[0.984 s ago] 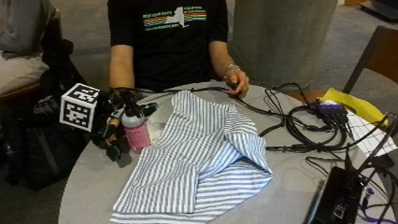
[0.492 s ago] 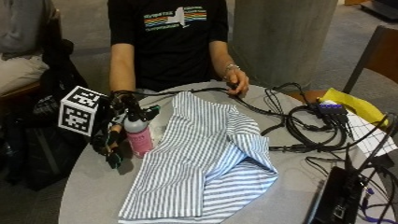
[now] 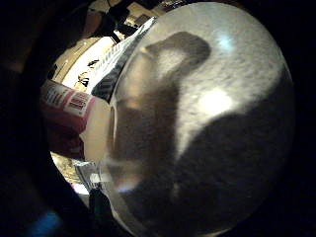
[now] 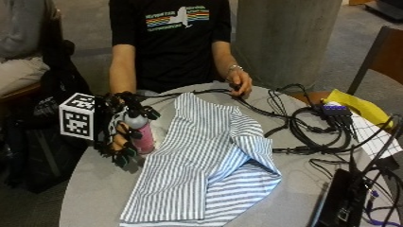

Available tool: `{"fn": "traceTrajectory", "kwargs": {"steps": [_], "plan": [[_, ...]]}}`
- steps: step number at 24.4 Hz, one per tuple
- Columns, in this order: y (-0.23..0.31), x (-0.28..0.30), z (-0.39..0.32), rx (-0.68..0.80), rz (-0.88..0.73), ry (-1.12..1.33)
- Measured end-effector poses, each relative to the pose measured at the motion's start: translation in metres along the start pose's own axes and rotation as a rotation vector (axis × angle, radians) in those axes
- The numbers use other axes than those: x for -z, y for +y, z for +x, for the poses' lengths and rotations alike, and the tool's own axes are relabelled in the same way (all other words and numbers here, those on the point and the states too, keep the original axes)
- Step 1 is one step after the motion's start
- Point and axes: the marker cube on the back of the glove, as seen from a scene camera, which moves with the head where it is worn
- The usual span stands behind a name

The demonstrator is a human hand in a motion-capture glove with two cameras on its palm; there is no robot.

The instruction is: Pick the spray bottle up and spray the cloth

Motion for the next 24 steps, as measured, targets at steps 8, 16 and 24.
{"fn": "traceTrajectory", "kwargs": {"steps": [8, 16, 24], "plan": [[0.000, 0.005, -0.021, -0.023, -0.188, 0.014], [-0.009, 0.004, -0.046, -0.204, -0.329, 0.215], [-0.013, 0.003, -0.056, -0.303, -0.441, 0.417]]}}
